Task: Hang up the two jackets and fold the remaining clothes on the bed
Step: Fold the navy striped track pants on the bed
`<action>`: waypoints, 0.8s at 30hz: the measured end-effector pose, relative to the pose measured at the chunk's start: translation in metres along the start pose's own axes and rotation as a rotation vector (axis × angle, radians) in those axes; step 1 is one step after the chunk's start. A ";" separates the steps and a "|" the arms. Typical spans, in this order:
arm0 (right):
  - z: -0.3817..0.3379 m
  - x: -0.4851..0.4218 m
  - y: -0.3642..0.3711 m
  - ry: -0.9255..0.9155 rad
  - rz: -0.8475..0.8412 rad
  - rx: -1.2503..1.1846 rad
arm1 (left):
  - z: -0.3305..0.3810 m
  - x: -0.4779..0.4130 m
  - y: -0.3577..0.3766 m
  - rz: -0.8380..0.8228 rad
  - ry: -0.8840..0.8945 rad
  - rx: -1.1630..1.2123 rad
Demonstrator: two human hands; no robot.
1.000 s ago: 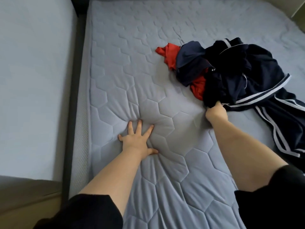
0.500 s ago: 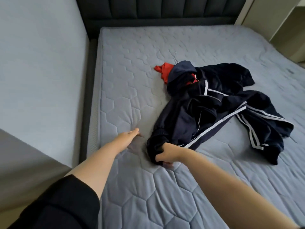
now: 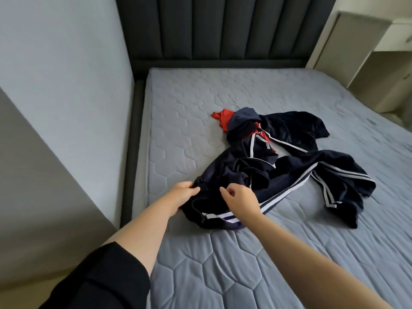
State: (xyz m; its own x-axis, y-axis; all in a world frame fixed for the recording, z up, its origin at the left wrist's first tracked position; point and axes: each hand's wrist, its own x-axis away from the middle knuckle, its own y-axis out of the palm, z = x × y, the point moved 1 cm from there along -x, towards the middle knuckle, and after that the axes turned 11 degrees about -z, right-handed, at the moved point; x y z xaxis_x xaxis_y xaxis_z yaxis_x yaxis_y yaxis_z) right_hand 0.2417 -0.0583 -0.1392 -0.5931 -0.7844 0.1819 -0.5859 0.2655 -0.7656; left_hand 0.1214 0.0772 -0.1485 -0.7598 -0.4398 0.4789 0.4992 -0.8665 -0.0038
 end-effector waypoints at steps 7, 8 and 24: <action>-0.034 0.002 0.014 -0.088 -0.179 0.408 | 0.020 0.040 -0.015 0.054 0.075 -0.170; -0.039 0.003 0.016 -0.055 -0.258 0.424 | 0.024 0.046 -0.017 0.059 0.079 -0.182; -0.185 0.061 0.006 -0.381 -0.455 -0.192 | 0.091 0.197 -0.091 0.298 0.299 -0.329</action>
State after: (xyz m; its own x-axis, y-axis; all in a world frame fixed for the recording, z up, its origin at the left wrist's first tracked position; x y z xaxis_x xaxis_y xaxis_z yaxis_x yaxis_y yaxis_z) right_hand 0.1000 -0.0004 -0.0181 -0.0427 -0.9780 0.2043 -0.8433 -0.0744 -0.5323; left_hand -0.0362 0.0912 0.0262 -0.7147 -0.6844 0.1441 0.5910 -0.7012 -0.3989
